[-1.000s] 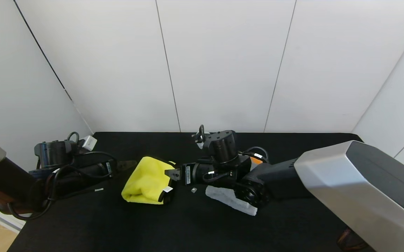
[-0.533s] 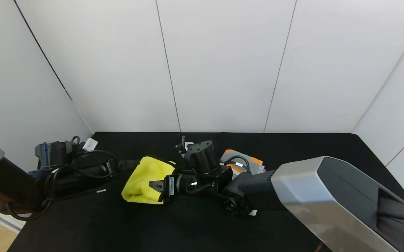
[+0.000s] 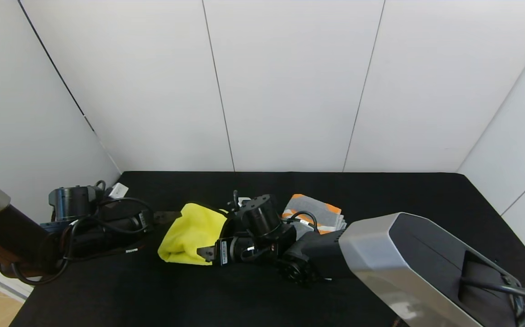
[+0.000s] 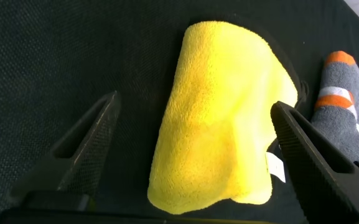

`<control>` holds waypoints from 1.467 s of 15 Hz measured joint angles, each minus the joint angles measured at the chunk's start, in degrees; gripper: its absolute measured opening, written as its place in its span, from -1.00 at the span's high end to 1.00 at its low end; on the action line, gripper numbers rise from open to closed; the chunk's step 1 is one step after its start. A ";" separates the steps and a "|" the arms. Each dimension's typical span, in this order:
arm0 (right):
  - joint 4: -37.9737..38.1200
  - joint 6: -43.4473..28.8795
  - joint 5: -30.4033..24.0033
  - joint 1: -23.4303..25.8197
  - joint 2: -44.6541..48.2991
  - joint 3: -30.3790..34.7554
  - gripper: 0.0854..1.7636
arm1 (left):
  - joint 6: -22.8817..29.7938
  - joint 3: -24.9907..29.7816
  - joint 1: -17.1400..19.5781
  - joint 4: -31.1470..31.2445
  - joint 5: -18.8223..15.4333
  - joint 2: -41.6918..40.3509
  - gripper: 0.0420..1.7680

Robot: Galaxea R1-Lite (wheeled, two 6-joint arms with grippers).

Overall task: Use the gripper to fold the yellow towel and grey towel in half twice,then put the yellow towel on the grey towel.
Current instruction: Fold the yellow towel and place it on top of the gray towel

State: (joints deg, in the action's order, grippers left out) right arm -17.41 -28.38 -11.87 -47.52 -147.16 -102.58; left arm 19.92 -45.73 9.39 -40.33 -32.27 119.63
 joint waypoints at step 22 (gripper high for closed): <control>-2.22 0.16 -4.90 -1.40 -9.48 -11.78 -0.94 | 0.00 0.26 1.22 -2.34 -1.22 -0.77 -0.94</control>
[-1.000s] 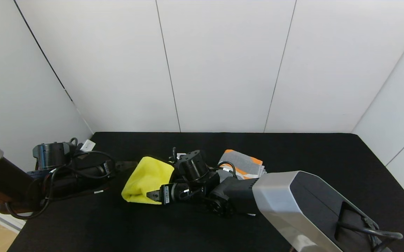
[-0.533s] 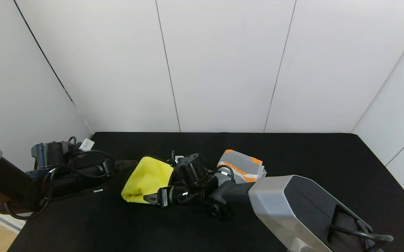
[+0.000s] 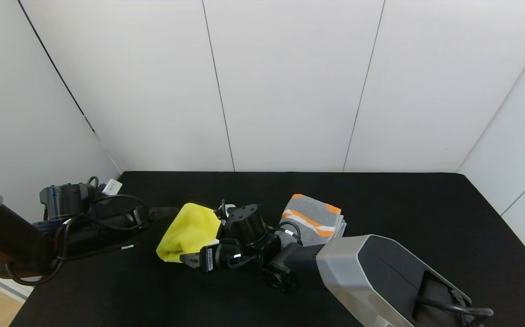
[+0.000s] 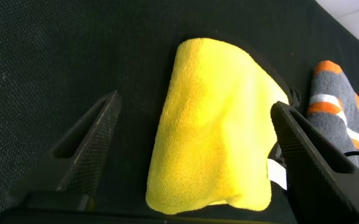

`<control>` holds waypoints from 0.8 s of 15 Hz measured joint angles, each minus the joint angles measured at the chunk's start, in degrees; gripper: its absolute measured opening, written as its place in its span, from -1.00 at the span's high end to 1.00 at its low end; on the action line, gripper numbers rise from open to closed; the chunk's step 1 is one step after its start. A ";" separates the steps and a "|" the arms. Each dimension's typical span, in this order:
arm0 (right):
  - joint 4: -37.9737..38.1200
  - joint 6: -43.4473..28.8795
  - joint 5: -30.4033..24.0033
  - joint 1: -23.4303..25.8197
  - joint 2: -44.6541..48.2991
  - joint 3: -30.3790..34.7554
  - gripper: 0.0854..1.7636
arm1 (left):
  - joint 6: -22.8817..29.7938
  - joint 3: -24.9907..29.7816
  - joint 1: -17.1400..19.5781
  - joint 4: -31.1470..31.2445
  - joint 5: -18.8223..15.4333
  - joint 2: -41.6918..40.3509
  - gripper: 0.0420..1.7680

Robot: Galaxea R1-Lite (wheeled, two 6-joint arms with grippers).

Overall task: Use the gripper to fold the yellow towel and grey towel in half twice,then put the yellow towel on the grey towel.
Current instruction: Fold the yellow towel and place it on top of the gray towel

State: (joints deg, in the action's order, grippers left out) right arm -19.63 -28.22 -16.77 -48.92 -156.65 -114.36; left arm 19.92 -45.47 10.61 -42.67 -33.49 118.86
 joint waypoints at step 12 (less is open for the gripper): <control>-1.87 -0.33 1.76 0.52 -0.63 0.11 -0.94 | -0.29 0.11 0.00 -0.24 -0.05 0.51 -0.94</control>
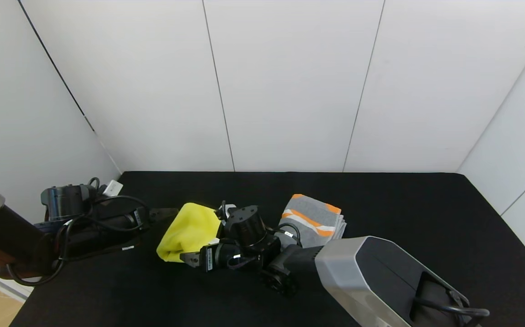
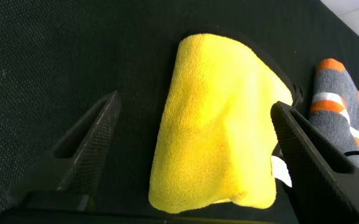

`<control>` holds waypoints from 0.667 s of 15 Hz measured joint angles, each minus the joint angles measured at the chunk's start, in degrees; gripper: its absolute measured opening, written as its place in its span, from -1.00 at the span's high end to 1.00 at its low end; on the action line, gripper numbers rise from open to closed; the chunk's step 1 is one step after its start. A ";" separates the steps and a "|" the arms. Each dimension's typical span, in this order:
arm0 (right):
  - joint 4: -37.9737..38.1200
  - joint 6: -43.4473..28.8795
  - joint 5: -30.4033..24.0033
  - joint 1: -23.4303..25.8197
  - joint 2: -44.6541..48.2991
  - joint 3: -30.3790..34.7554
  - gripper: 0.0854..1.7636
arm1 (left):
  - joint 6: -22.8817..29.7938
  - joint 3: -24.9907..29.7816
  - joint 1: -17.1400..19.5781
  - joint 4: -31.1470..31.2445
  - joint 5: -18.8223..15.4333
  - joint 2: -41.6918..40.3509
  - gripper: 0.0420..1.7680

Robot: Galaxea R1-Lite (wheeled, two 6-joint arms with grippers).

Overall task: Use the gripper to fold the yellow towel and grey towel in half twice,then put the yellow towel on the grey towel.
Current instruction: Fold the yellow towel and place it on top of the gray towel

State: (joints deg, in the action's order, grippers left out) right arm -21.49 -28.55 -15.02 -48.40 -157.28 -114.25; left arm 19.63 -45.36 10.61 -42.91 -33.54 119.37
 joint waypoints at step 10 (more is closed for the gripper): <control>-1.96 -0.66 1.13 0.17 -0.73 0.02 0.45 | 0.10 0.40 -0.09 -1.77 -0.04 0.63 -0.94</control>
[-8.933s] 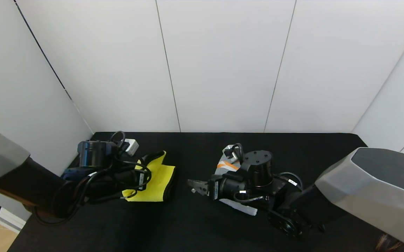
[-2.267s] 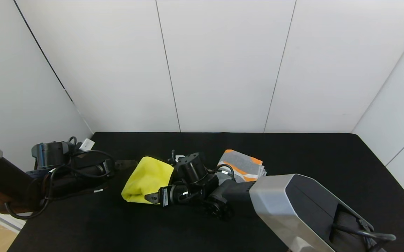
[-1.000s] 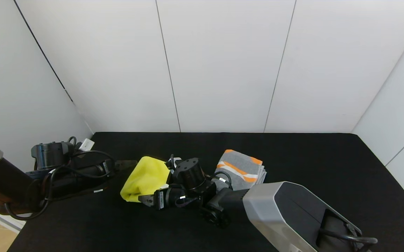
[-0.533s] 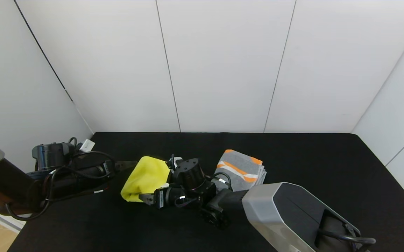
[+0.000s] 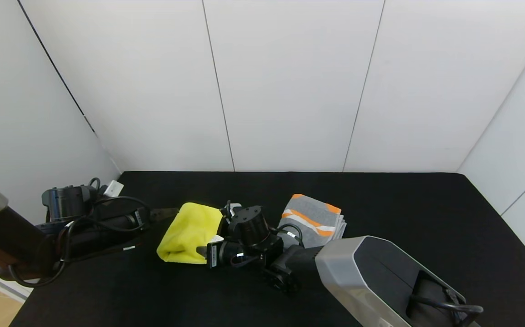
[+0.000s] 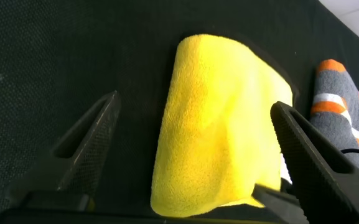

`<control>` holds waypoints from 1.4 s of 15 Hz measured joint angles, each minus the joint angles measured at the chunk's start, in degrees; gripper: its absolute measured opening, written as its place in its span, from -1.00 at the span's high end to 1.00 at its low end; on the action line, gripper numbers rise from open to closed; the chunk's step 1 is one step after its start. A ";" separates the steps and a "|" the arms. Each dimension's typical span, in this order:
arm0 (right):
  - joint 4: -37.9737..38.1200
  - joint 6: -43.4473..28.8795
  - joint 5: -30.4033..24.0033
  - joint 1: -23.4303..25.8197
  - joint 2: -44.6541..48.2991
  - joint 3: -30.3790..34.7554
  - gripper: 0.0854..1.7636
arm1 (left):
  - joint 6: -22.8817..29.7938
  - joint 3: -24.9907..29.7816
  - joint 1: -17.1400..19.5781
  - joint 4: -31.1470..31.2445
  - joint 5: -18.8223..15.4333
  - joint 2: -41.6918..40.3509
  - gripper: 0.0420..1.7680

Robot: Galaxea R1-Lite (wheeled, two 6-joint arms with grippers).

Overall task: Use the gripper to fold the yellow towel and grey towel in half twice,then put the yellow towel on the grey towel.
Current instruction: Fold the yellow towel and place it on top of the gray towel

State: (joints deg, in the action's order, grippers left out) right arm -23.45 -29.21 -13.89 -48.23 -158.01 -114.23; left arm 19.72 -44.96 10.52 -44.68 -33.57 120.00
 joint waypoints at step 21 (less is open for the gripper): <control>-1.65 0.18 3.45 -0.20 -0.23 0.11 0.92 | 10.73 -14.25 0.33 9.07 -6.89 8.47 -0.94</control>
State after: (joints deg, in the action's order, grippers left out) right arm -25.10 -29.03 -10.44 -48.42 -158.25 -114.12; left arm 30.45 -59.21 10.85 -35.61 -40.46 128.48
